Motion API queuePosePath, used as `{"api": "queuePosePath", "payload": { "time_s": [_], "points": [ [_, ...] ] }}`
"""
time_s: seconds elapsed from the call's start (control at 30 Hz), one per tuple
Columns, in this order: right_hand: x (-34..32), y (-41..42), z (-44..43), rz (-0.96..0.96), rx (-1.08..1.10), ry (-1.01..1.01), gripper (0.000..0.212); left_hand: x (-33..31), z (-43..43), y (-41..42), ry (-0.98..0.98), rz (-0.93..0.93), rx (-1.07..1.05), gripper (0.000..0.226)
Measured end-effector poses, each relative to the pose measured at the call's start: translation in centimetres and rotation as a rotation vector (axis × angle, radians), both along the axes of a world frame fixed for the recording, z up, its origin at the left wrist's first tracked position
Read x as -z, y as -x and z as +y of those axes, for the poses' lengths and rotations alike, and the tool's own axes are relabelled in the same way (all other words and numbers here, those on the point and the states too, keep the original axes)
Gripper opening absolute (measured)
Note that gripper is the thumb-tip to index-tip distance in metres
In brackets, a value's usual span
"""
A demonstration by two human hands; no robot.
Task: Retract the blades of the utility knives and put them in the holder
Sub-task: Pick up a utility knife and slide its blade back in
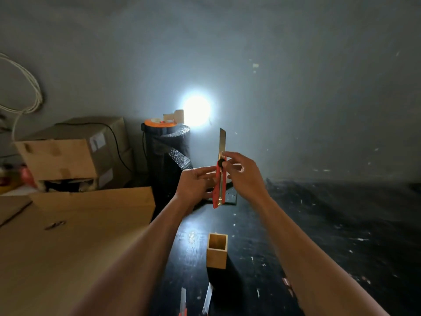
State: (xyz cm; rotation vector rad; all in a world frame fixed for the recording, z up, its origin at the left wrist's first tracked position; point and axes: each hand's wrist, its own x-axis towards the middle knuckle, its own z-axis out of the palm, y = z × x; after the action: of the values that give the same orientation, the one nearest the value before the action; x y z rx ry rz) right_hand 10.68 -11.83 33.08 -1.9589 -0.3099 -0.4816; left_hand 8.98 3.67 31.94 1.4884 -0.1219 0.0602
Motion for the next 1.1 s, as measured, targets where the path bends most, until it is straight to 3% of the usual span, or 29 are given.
{"api": "queuePosePath", "payload": {
  "time_s": [0.17, 0.37, 1.1],
  "points": [
    [-2.5, -1.1, 0.0, -0.06, 0.004, 0.044, 0.014, -2.3, 0.1, -0.9, 0.029, -0.045, -0.001, 0.034],
    [-3.2, -1.3, -0.1, -0.053, -0.003, 0.06, 0.019, -3.0, -0.1, -1.5, 0.016, -0.083, -0.008, 0.033],
    [1.1, 1.8, 0.2, -0.002, -0.01, 0.191, 0.024, -3.4, 1.0, -1.7, 0.093, 0.016, -0.022, 0.031]
  ]
}}
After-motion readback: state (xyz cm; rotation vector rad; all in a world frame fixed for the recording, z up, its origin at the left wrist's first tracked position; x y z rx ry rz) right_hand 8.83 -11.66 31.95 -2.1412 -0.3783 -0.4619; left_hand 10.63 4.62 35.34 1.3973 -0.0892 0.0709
